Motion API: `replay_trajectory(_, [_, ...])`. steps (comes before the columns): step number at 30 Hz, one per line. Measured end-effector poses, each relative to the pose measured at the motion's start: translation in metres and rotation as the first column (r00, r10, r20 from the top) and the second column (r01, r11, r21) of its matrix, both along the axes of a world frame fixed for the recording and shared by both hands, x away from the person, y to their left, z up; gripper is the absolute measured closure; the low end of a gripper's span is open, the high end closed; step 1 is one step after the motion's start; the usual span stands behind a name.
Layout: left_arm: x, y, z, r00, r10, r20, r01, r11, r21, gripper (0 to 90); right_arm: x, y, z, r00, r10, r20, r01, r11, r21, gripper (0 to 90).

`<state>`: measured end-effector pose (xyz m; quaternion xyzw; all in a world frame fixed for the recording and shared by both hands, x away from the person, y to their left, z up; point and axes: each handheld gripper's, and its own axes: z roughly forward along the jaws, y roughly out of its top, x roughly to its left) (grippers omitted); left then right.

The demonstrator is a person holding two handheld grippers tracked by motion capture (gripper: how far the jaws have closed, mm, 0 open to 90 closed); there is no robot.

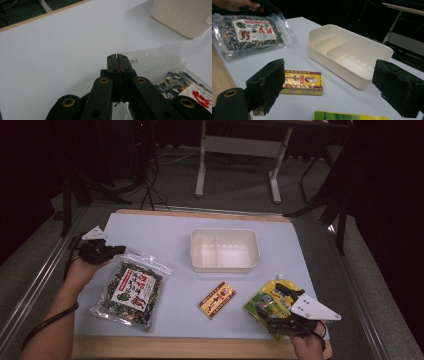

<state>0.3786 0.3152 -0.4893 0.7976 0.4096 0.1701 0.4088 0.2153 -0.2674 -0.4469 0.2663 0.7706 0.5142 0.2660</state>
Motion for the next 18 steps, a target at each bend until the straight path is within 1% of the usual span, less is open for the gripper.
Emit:
replay_trajectory(1, [0.000,-0.001,0.002,1.0000,0.004,-0.008,-0.004,1.0000,-0.001,90.0,0.000,0.000,0.000,1.0000,-0.003,-0.001,0.003,1.000,0.000,10.9])
replay_trajectory(2, [0.000,-0.001,0.004,0.9995,0.012,-0.028,-0.012,0.9998,-0.013,90.0,0.000,0.000,0.000,1.0000,-0.002,-0.009,0.002,1.000,0.000,10.9])
replay_trajectory(3, [-0.001,-0.002,0.006,0.9997,0.006,-0.024,-0.007,0.9999,-0.010,90.0,0.000,0.000,0.000,0.9999,-0.007,-0.013,0.006,1.000,-0.003,10.9])
replay_trajectory(5, [-0.001,-0.003,0.009,0.9990,0.007,-0.045,-0.006,1.0000,0.005,90.0,0.000,0.000,0.000,0.9999,-0.005,-0.010,0.005,1.000,-0.002,10.9])
replay_trajectory(8, [-0.001,-0.004,0.010,0.9985,0.001,-0.055,0.000,0.9998,0.021,90.0,-0.001,0.000,0.001,1.0000,-0.006,-0.004,0.006,1.000,-0.004,10.9])
replay_trajectory(9, [-0.001,-0.005,0.010,0.9985,0.001,-0.055,0.001,0.9996,0.029,90.0,-0.001,0.000,0.001,1.0000,-0.003,-0.005,0.003,1.000,-0.003,10.9])
replay_trajectory(11, [-0.002,-0.005,0.010,0.9985,-0.003,-0.054,0.005,0.9996,0.029,90.0,-0.001,0.000,0.001,0.9999,-0.010,-0.003,0.010,1.000,-0.003,10.9])
replay_trajectory(13, [-0.004,-0.005,0.011,0.9993,-0.006,-0.038,0.007,0.9991,0.042,90.0,-0.001,0.000,0.001,0.9999,-0.009,-0.009,0.009,1.000,0.001,10.9])
replay_trajectory(16, [-0.009,-0.002,0.017,0.9999,-0.014,-0.008,0.014,0.9999,-0.010,90.0,0.000,-0.001,0.001,0.9999,-0.010,-0.011,0.010,1.000,0.002,13.3])
replay_trajectory(17, [-0.009,-0.002,0.017,0.9999,-0.014,-0.008,0.014,0.9999,-0.010,90.0,0.000,-0.001,0.001,0.9999,-0.010,-0.011,0.010,1.000,0.002,13.3])
replay_trajectory(18, [-0.013,-0.001,0.021,0.9998,-0.019,0.007,0.019,0.9991,-0.037,90.0,0.000,-0.002,0.002,0.9999,-0.010,-0.007,0.010,1.000,0.002,13.3])
